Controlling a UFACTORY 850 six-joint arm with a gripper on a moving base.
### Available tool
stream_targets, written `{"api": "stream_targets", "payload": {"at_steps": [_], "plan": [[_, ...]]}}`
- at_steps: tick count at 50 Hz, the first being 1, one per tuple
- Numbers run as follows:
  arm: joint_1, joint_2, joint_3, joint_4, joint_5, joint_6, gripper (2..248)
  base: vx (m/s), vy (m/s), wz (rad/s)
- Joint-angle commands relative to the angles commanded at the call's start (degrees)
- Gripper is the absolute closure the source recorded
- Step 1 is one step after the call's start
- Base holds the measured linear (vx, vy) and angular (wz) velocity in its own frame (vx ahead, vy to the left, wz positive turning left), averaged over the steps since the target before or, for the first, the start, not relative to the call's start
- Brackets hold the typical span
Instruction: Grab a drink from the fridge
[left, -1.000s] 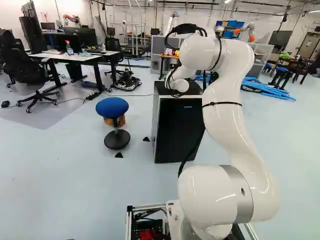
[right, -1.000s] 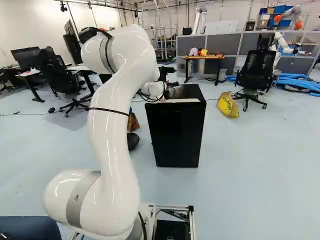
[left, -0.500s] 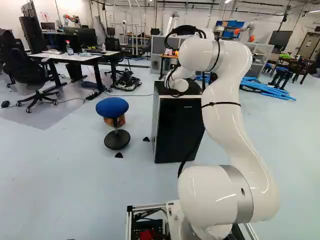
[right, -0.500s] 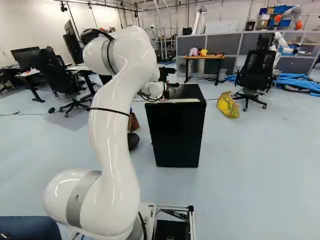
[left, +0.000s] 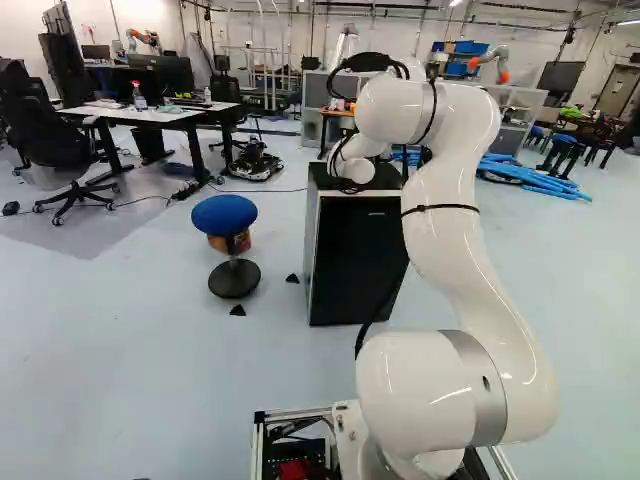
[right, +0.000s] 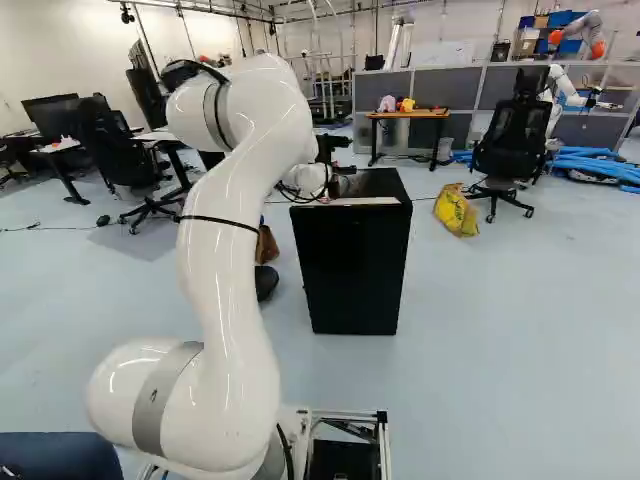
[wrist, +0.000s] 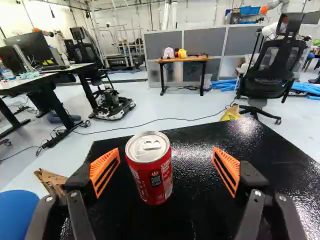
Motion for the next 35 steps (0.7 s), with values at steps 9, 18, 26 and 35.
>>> {"api": "stream_targets", "payload": {"at_steps": [9, 18, 26, 35], "plan": [[0.06, 0.01, 0.02, 0.00, 0.00, 0.00, 3, 0.000, 0.000, 0.000], [0.06, 0.01, 0.02, 0.00, 0.00, 0.00, 75, 0.000, 0.000, 0.000], [0.06, 0.01, 0.02, 0.00, 0.00, 0.00, 114, 0.000, 0.000, 0.000], [0.06, 0.12, 0.03, 0.00, 0.00, 0.00, 150, 0.000, 0.000, 0.000]]}}
